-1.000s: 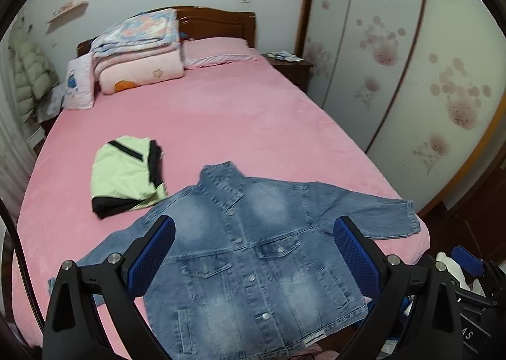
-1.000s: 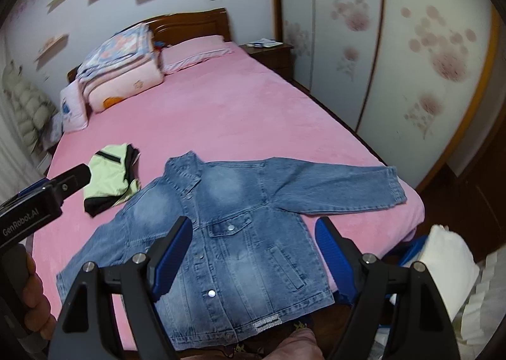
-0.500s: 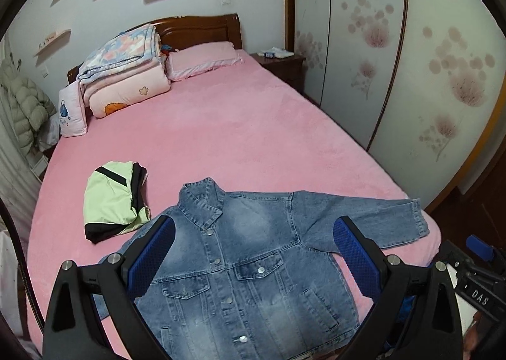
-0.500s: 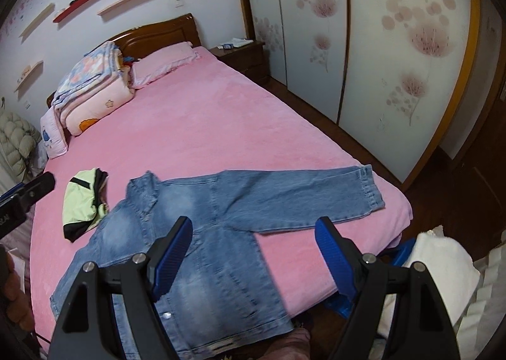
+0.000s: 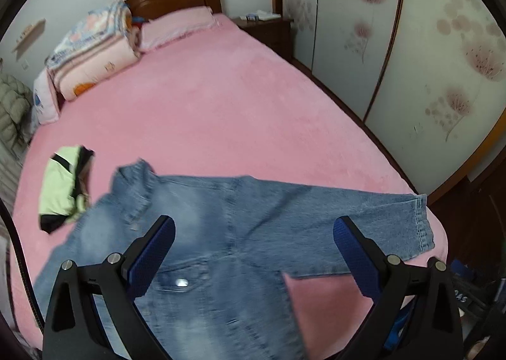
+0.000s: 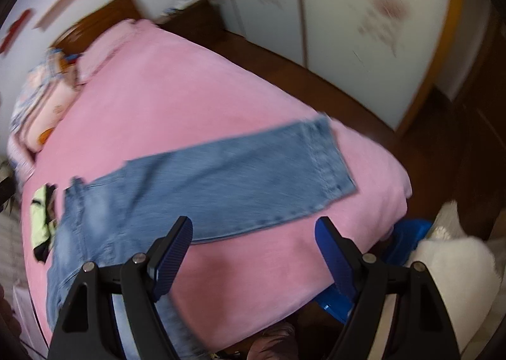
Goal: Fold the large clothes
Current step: 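Lower the right tool to the jacket's sleeve cuff and grasp it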
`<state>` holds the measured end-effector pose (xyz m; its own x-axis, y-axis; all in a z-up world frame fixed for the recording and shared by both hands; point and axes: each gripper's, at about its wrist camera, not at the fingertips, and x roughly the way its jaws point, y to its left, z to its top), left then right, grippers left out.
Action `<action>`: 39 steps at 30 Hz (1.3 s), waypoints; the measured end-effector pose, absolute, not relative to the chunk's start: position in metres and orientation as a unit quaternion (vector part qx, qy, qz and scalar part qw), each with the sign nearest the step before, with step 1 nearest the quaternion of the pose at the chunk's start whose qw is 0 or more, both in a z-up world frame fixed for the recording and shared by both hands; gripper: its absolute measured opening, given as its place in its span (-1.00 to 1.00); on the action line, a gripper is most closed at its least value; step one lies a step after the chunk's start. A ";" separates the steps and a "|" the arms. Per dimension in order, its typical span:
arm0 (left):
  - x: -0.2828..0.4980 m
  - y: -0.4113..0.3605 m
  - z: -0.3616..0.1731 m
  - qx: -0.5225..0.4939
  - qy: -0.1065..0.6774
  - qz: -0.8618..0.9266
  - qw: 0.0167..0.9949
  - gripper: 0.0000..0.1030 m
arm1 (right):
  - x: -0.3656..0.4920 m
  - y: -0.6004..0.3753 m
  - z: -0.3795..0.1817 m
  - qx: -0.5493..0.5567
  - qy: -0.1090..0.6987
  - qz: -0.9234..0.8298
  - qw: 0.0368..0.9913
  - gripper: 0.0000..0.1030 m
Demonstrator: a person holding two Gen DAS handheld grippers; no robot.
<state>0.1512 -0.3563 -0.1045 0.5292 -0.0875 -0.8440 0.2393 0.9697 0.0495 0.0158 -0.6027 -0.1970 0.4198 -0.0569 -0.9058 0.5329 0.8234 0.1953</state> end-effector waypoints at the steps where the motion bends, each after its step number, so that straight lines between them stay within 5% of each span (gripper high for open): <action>1: 0.154 -0.363 -0.115 0.076 0.485 -0.094 0.866 0.94 | 0.016 -0.611 -0.211 0.243 0.515 -0.189 0.800 0.56; 9: 0.167 -0.389 -0.201 0.048 0.539 -0.077 0.837 0.94 | 0.013 -0.671 -0.308 0.310 0.548 -0.242 0.738 0.56; 20: 0.178 -0.390 -0.250 0.051 0.564 -0.050 0.823 0.94 | 0.016 -0.714 -0.344 0.370 0.511 -0.266 0.729 0.48; 23: 0.179 -0.389 -0.247 0.049 0.562 -0.053 0.824 0.94 | 0.025 -0.713 -0.342 0.351 0.514 -0.262 0.738 0.07; 25: 0.179 -0.385 -0.242 0.050 0.557 -0.053 0.827 0.94 | 0.034 -0.711 -0.337 0.339 0.514 -0.241 0.750 -0.55; 30: 0.176 -0.368 -0.219 0.040 0.542 -0.052 0.838 0.94 | 0.048 -0.698 -0.303 0.286 0.495 -0.222 0.790 -0.74; 39: 0.157 -0.273 -0.158 0.029 0.494 -0.013 0.869 0.94 | 0.087 -0.616 -0.184 0.222 0.425 -0.114 0.870 -0.76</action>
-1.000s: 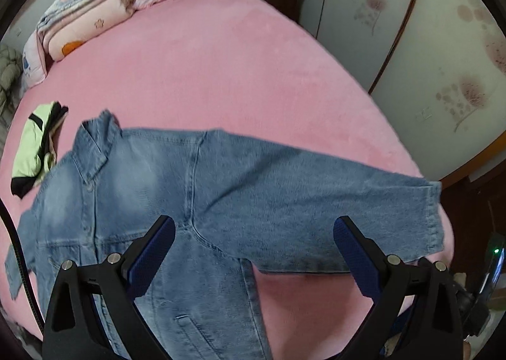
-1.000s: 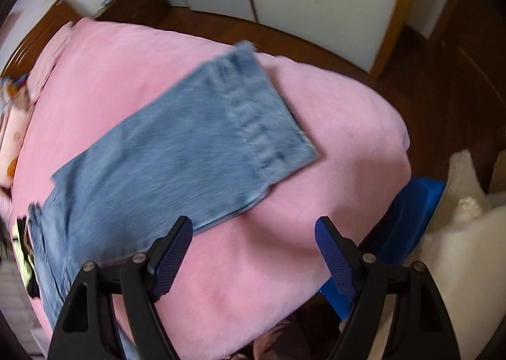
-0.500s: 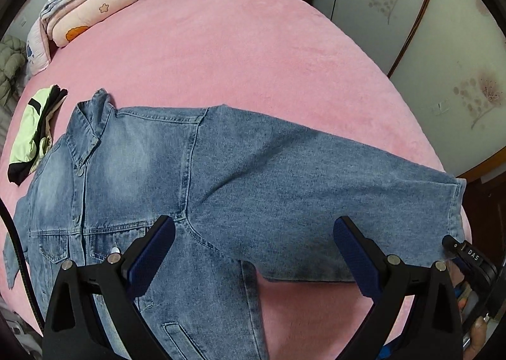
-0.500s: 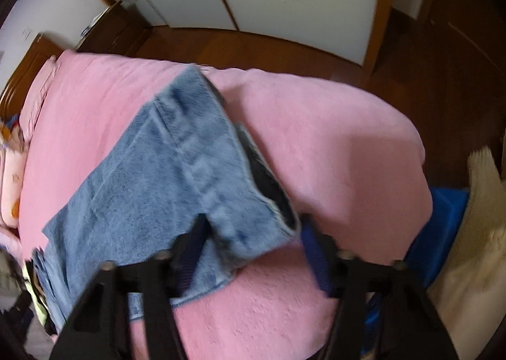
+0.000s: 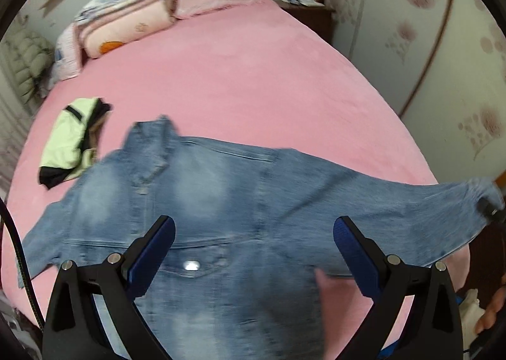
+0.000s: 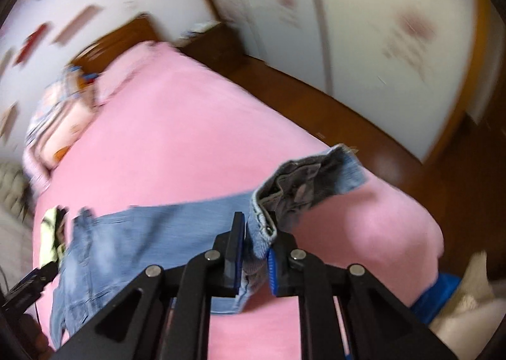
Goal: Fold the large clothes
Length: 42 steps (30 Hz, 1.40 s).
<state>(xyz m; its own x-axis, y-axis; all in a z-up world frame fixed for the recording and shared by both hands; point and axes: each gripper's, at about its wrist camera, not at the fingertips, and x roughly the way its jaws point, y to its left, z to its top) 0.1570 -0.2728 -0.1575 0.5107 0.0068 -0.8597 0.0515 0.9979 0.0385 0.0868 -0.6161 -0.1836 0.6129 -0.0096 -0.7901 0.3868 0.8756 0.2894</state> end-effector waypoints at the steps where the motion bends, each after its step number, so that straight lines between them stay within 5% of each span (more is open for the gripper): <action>1: 0.156 -0.259 -0.153 0.025 0.492 -0.005 0.870 0.94 | 0.098 -0.594 -0.169 0.203 0.417 -0.096 0.881 -0.76; 11: 0.162 -0.084 -0.139 -0.036 0.482 0.063 0.873 0.94 | 0.170 -0.356 -0.111 0.101 0.382 0.103 0.913 -0.77; 20: 0.178 0.023 -0.234 -0.057 0.554 0.060 0.829 0.94 | 0.210 -0.176 -0.263 0.017 0.520 0.143 0.842 -0.50; 25: 0.182 0.019 -0.277 -0.068 0.583 0.005 0.810 0.93 | 0.183 -0.177 -0.303 0.020 0.564 0.132 0.815 -0.50; 35: 0.194 -0.048 -0.314 -0.113 0.603 -0.175 0.770 0.93 | 0.147 -0.253 -0.281 0.020 0.557 0.075 0.827 -0.50; 42: 0.210 -0.078 -0.362 -0.163 0.635 -0.202 0.727 0.71 | 0.138 -0.296 -0.281 0.033 0.554 0.046 0.830 -0.50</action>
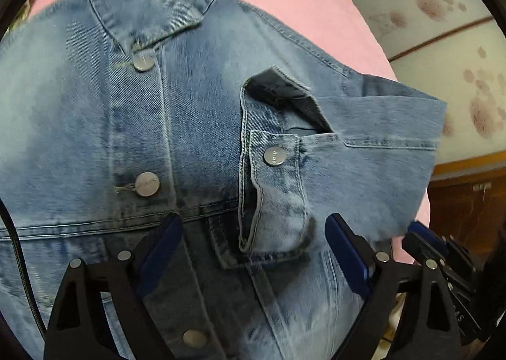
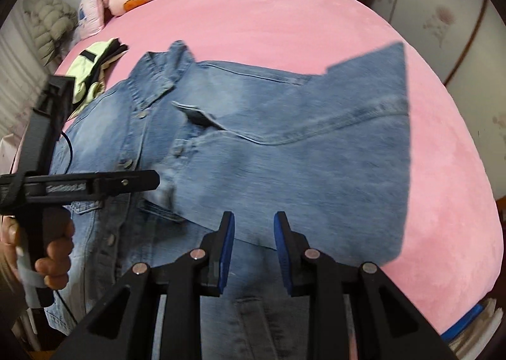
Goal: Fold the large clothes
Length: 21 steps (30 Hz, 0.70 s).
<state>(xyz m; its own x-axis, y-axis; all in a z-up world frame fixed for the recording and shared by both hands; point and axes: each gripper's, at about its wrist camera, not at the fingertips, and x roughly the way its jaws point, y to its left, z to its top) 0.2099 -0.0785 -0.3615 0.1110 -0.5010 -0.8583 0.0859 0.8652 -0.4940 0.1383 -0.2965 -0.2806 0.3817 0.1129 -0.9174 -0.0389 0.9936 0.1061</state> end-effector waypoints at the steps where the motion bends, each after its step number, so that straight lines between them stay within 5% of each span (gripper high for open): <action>1: 0.210 -0.080 -0.367 -0.177 0.638 -0.209 0.720 0.69 | 0.137 -0.302 -0.282 0.039 0.555 0.042 0.830 -0.50; 21: 0.175 -0.050 -0.368 -0.334 0.608 -0.205 0.690 0.53 | 0.107 -0.362 -0.303 0.088 0.569 0.021 0.817 -0.50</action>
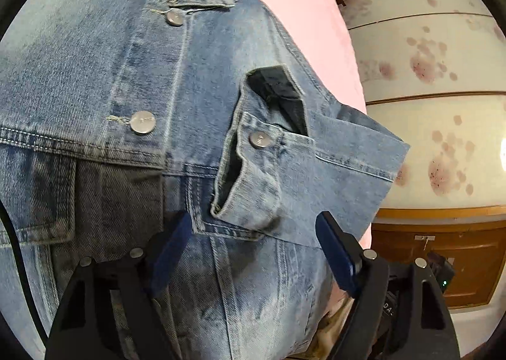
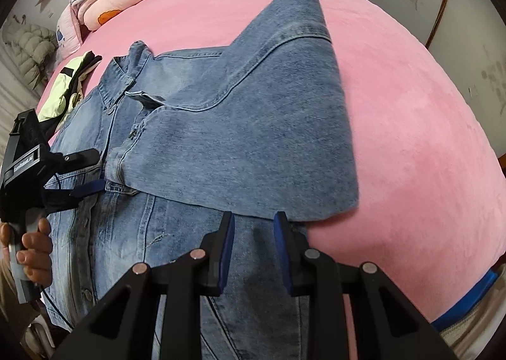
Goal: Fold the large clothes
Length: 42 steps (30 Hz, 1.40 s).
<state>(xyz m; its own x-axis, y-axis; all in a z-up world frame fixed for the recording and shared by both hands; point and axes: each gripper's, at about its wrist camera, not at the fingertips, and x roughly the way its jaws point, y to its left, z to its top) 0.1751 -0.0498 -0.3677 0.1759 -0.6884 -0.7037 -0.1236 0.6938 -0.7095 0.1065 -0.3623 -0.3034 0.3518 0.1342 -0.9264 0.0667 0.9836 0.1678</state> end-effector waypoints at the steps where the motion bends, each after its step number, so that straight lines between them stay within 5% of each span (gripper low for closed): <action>1: 0.174 -0.052 -0.367 -0.336 0.607 -0.205 0.690 0.53 | 0.106 -0.363 -0.303 0.088 0.568 0.022 0.818 -0.50; 39: 0.193 -0.084 -0.396 -0.414 0.527 -0.242 0.702 0.44 | 0.113 -0.340 -0.317 0.064 0.582 0.040 0.810 -0.50; 41: 0.198 -0.086 -0.397 -0.417 0.525 -0.236 0.704 0.34 | 0.114 -0.344 -0.317 0.066 0.580 0.032 0.812 -0.50; 42: 0.200 -0.087 -0.397 -0.416 0.528 -0.226 0.705 0.08 | 0.114 -0.346 -0.316 0.068 0.578 0.028 0.813 -0.50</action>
